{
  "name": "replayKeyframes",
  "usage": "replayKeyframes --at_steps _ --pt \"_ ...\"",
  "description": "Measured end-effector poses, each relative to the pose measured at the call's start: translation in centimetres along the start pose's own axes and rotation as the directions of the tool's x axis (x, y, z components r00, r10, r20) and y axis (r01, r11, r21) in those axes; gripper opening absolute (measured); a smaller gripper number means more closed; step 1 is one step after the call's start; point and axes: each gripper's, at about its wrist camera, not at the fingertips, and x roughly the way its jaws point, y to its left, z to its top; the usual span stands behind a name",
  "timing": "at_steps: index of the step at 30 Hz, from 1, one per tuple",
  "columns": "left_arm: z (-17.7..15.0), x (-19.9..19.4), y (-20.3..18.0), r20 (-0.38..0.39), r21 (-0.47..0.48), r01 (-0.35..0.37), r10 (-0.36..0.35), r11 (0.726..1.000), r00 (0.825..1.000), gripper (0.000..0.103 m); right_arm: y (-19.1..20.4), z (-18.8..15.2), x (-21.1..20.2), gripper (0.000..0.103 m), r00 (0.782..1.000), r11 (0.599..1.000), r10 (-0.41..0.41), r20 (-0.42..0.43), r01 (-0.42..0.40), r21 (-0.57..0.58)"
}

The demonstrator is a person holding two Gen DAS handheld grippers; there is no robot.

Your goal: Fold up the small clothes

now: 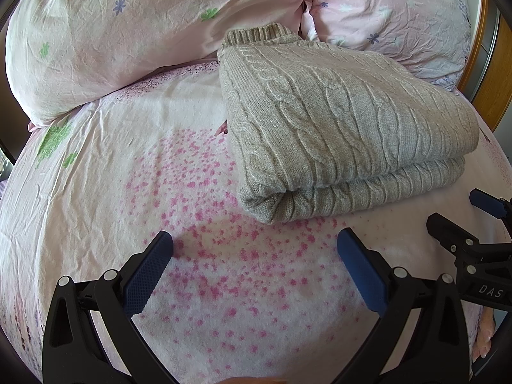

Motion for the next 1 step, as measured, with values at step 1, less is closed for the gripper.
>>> replayKeyframes --at_steps 1 --pt "-0.02 -0.02 0.14 0.000 0.000 0.000 0.000 1.000 1.000 0.102 -0.02 0.00 0.00 0.101 1.000 1.000 0.000 0.000 0.000 0.000"
